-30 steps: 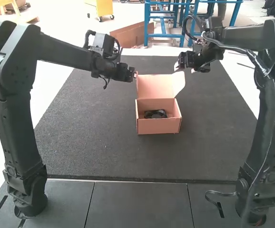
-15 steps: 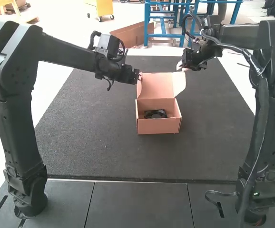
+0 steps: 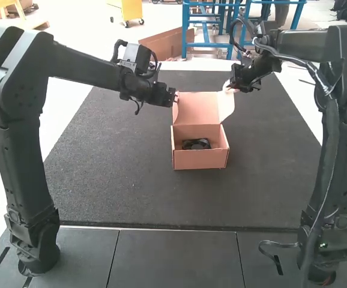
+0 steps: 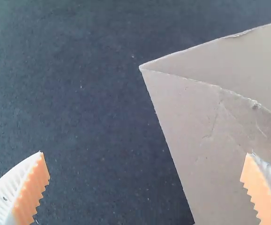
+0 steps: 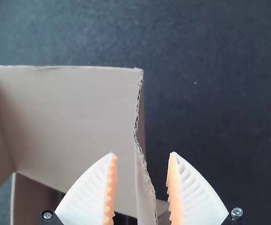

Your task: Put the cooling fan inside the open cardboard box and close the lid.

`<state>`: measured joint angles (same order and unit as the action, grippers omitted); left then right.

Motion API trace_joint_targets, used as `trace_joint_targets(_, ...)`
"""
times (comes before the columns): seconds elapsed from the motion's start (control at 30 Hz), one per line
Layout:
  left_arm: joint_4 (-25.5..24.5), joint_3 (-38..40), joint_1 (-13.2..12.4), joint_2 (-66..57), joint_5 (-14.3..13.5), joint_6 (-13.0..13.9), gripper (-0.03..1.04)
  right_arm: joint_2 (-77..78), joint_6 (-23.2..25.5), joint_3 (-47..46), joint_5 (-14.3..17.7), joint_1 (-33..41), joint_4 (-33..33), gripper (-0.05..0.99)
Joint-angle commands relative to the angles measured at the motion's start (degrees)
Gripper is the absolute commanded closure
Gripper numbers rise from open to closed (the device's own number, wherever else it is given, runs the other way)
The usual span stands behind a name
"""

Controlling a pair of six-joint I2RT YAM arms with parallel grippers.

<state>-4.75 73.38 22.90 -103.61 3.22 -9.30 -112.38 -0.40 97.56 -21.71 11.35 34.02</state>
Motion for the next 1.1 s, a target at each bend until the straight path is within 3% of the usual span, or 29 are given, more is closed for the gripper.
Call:
trace_joint_targets(0.0, 0.10, 2.99, 0.40, -0.54, 0.47, -0.19, 0.04, -0.65, 0.23, 2.20, -0.96, -0.63, 0.26, 0.68)
trace_joint_targets(0.73, -0.43, 2.99, 0.48, -0.19, 0.47, -0.28, 0.04, -1.44, -3.11, 1.76, -0.87, -0.63, 3.51, 0.80)
trace_joint_targets(1.07, -0.61, 3.08, 0.48, -0.10, 0.47, -0.28, 0.04, -1.44, -2.58, 3.87, -0.79, -0.81, 3.42, 0.80)
